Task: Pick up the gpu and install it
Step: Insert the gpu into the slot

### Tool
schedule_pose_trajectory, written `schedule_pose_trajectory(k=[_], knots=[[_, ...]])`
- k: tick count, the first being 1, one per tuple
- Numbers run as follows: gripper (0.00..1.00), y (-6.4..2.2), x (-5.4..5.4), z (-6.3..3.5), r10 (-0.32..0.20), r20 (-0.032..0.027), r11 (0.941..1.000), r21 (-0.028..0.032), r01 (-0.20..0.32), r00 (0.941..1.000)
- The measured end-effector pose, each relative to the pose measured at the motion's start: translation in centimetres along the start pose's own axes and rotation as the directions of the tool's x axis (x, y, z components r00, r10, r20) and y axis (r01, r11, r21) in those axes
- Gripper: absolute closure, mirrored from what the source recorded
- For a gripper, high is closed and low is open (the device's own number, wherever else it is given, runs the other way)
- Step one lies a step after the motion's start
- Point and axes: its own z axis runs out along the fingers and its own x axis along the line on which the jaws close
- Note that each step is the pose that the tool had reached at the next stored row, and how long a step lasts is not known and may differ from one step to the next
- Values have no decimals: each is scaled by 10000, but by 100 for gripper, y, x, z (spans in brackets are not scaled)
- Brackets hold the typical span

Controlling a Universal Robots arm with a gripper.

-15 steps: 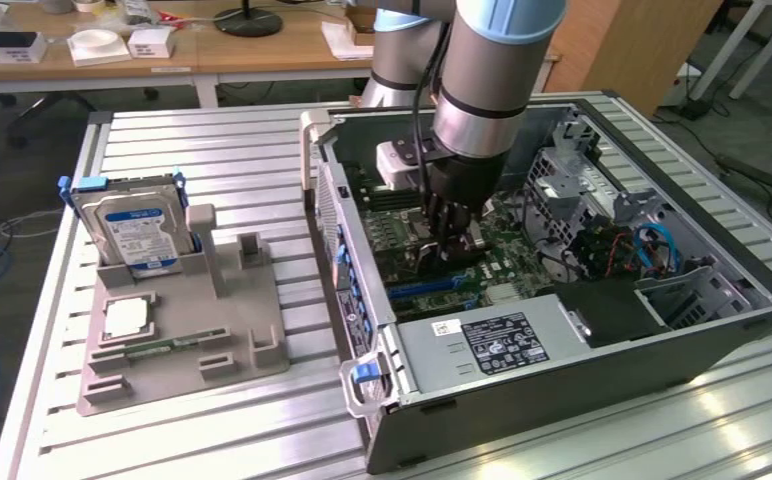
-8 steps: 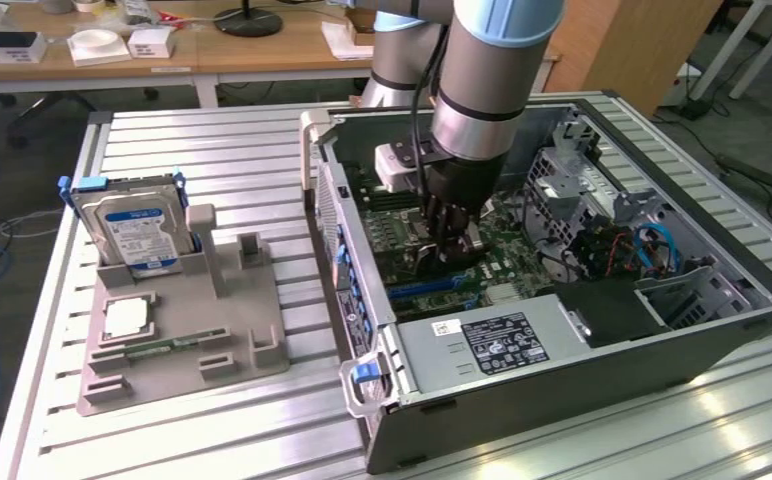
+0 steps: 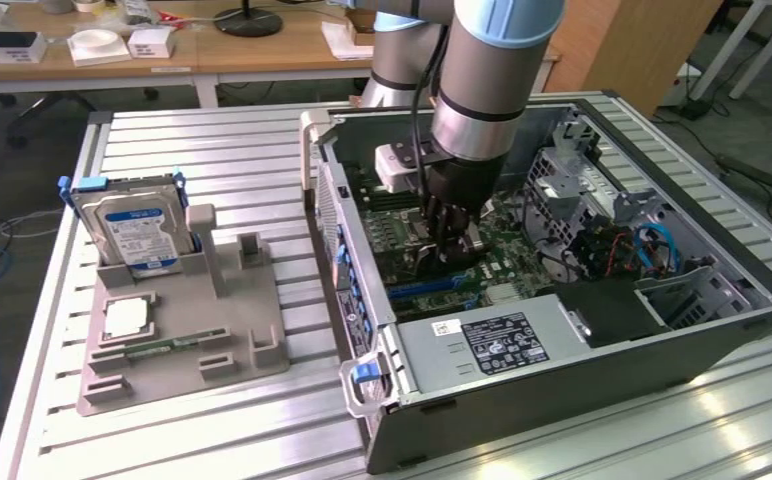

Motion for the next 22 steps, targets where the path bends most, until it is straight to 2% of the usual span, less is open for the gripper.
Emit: schedule_pose_trajectory(k=[8,19,22], knots=[[73,9,0,11,-8,-8,10000,-3,8,10000],[73,16,0,13,-8,-11,10000,23,8,10000],[73,16,0,14,-8,-12,10000,59,9,10000]])
